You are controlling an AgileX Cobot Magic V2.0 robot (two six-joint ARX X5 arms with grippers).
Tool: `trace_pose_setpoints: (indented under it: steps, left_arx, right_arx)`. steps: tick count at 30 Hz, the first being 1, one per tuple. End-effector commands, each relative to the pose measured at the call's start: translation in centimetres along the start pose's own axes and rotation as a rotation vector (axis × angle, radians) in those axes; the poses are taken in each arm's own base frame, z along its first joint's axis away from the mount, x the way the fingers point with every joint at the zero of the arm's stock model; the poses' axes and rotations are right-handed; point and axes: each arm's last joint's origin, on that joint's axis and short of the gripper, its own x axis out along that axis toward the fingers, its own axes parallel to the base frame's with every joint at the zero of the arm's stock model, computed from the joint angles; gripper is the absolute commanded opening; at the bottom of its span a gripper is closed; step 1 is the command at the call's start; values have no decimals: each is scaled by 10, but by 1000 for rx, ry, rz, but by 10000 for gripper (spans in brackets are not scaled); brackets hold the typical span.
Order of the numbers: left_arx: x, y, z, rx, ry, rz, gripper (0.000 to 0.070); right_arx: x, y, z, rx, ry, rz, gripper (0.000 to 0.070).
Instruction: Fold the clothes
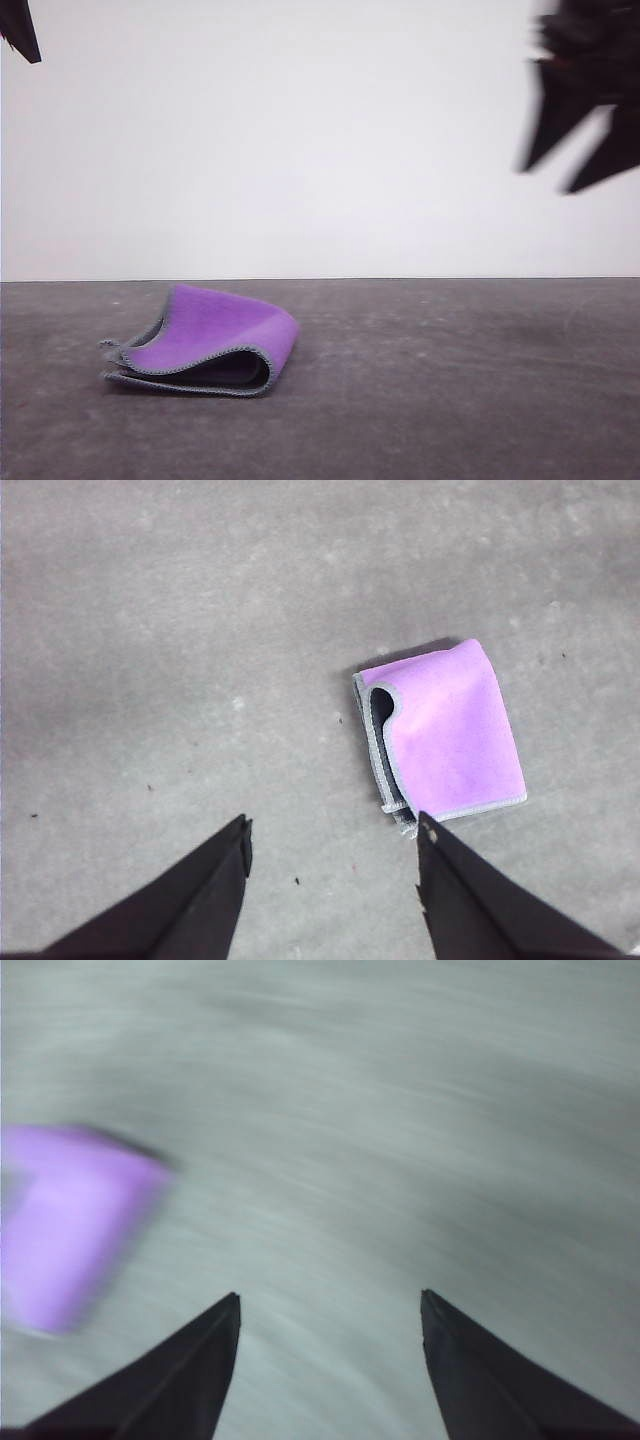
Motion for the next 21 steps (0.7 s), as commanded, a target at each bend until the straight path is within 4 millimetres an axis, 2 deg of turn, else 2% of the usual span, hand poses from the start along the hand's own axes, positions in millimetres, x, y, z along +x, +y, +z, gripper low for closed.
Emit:
trace_pose_setpoints:
  steps: [1, 5, 10, 11, 12, 13, 14, 15, 16, 21]
  left_arx:
    - [-2, 0, 4, 1, -17, 4, 319]
    - [-2, 0, 4, -1, -20, 4, 319]
    - [-2, 0, 5, -2, -27, 5, 314]
    - [-2, 0, 5, -2, -28, 4, 314]
    - [-2, 0, 5, -2, -29, 4, 310]
    - [-2, 0, 5, -2, -28, 4, 280]
    - [-2, 0, 5, -2, -26, 4, 207]
    - [-2, 0, 5, -1, -24, 3, 84]
    - [-2, -1, 4, 0, -22, 3, 3]
    - [-2, 0, 5, 3, -30, 4, 14]
  right_arx:
    - [-10, -10, -5, -17, -11, -35, 362]
    - [-32, -23, -18, 37, -63, -110, 361]
    - [-40, -23, -20, 42, -85, -126, 352]
    - [-40, -23, -20, 42, -83, -126, 331]
    - [-40, -23, -20, 44, -79, -125, 240]
    - [-40, -23, -21, 45, -74, -124, 131]
    - [-39, -22, -21, 42, -70, -121, 20]
    - [-39, -22, -21, 42, -69, -120, 4]
    - [-39, -22, -21, 41, -69, -120, 6]
    - [-39, -22, -21, 42, -68, -135, 6]
